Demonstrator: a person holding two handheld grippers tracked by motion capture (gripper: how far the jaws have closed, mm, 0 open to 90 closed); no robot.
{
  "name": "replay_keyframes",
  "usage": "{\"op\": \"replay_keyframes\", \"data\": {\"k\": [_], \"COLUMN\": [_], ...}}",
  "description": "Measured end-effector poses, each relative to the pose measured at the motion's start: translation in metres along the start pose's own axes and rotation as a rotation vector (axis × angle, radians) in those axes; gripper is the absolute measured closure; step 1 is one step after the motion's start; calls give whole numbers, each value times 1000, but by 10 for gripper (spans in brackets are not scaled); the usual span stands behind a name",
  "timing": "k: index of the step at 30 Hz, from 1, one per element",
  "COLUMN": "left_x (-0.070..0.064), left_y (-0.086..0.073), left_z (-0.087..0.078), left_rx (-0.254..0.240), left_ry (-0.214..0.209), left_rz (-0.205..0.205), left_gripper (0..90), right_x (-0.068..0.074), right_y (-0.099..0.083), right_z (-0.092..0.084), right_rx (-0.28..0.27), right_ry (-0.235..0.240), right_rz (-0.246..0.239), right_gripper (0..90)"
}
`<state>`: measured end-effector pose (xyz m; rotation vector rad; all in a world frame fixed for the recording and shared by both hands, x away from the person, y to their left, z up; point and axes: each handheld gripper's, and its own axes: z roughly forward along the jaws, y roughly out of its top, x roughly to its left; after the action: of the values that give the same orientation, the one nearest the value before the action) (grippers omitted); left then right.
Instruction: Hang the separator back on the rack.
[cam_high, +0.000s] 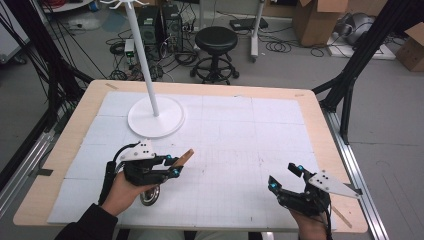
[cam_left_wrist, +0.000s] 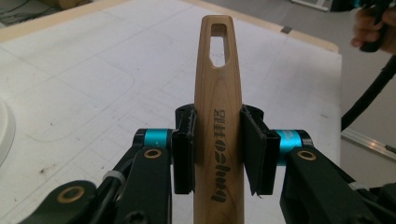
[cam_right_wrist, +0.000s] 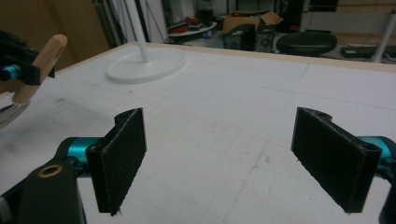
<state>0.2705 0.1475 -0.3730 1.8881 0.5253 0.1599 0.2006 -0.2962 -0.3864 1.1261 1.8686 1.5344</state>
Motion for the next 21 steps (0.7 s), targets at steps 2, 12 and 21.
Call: {"op": "replay_keyframes", "data": {"k": [2,12,21], "left_x": [-1,-12,-14], "left_y": [1,2,5], "left_z": [-2,-5,-8], "left_rx": [-19,-53,-84], "left_ry": [-17,-66,-100], "left_rz": [-4,13,31], "left_gripper": [674,674,674], "right_x": [2,26,38], "right_y": [1,12,17], "right_z": [2,19,30], "right_rx": [-12,-50,-25], "right_ry": [46,300,375], "right_rz": [9,-33,-48], "right_gripper": [168,171,177]}}
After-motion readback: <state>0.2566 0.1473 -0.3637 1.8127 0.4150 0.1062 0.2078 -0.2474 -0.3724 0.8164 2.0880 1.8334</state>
